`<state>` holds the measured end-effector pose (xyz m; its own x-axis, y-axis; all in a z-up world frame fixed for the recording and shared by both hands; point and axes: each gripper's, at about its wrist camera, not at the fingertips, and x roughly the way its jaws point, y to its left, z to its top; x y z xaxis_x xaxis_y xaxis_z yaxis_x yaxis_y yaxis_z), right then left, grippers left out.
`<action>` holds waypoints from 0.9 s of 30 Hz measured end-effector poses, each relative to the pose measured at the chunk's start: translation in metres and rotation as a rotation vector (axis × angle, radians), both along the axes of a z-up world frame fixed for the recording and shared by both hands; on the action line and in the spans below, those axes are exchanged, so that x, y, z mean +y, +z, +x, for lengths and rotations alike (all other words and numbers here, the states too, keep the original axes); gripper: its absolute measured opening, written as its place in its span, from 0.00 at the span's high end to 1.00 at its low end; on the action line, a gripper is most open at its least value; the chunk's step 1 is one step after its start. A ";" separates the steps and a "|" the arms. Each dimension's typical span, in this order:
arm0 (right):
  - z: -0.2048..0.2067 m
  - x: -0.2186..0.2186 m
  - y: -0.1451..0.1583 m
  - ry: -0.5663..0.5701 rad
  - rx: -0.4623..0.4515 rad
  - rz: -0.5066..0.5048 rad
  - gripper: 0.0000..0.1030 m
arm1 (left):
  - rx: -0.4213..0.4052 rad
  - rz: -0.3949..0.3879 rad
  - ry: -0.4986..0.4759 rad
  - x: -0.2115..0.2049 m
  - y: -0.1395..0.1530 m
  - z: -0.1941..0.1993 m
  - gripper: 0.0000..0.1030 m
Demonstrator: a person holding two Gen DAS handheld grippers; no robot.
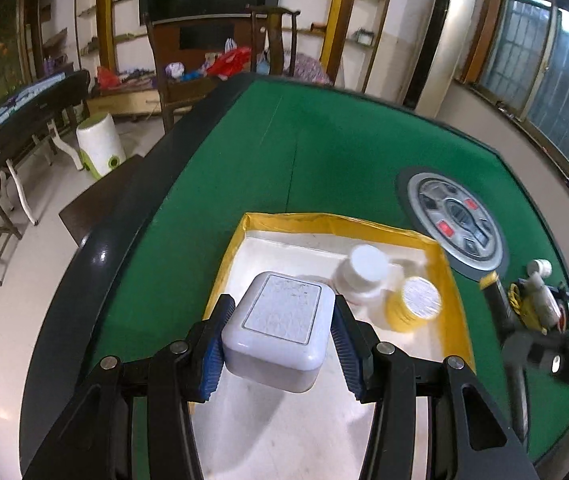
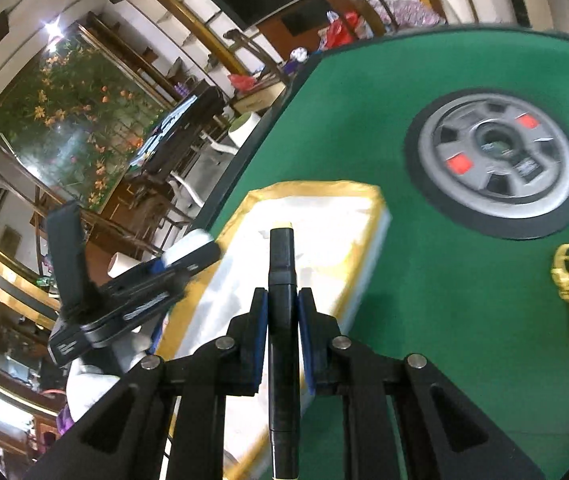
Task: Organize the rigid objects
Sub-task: 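Lower the white box into the foam tray and open the left tool, then lower the black marker into the foam tray and open the right tool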
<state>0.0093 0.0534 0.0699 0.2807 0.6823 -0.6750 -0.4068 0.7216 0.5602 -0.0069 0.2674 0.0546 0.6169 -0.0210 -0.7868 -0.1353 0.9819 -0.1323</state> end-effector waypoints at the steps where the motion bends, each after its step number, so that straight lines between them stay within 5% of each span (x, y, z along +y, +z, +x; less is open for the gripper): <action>1: 0.002 0.010 -0.002 0.006 0.013 0.005 0.86 | 0.017 -0.003 0.008 0.004 -0.005 0.008 0.50; 11: 0.017 0.059 -0.016 0.013 0.053 -0.021 0.86 | 0.050 -0.017 0.011 0.004 -0.022 0.035 0.49; 15: 0.020 0.059 -0.019 0.004 0.061 -0.024 0.86 | 0.051 -0.085 0.001 0.009 -0.023 0.038 0.35; 19: 0.018 0.059 -0.019 0.005 0.063 -0.024 0.86 | 0.043 -0.175 0.008 0.018 -0.016 0.034 0.33; 27: 0.009 0.067 -0.012 0.037 0.041 -0.014 0.86 | -0.132 -0.241 0.049 0.045 0.034 -0.025 0.26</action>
